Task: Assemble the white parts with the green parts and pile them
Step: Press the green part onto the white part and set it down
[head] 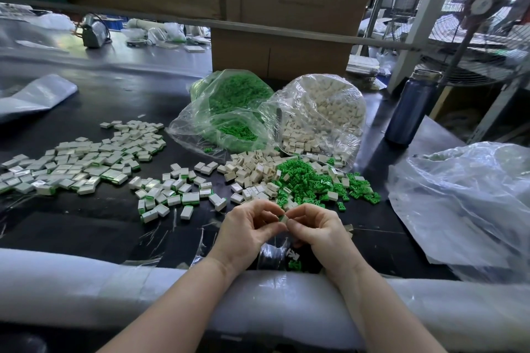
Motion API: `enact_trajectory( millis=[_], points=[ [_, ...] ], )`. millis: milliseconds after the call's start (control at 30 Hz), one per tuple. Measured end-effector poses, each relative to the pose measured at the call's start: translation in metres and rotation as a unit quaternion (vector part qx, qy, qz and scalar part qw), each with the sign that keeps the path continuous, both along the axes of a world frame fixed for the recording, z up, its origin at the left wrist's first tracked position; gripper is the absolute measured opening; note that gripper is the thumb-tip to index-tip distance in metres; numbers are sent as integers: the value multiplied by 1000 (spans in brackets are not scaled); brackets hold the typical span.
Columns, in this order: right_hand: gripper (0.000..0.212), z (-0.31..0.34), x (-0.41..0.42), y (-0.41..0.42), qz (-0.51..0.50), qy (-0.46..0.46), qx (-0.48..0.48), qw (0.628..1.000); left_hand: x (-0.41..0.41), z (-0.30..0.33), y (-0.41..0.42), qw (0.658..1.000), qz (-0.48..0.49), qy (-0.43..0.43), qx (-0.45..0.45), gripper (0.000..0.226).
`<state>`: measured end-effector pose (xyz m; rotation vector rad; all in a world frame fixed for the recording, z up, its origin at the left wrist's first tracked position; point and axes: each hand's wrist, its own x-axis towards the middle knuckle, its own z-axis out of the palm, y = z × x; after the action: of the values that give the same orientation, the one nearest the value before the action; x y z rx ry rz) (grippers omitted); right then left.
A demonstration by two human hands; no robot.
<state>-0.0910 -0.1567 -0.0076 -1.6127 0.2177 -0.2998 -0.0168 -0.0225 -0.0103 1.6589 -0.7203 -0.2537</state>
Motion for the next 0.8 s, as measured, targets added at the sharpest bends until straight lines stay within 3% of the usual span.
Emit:
enact_trajectory(
  millis=[800],
  points=[
    [20,1,0,1,-12,27,16,999,0,0,0,998,-13,-40,38,21]
  ],
)
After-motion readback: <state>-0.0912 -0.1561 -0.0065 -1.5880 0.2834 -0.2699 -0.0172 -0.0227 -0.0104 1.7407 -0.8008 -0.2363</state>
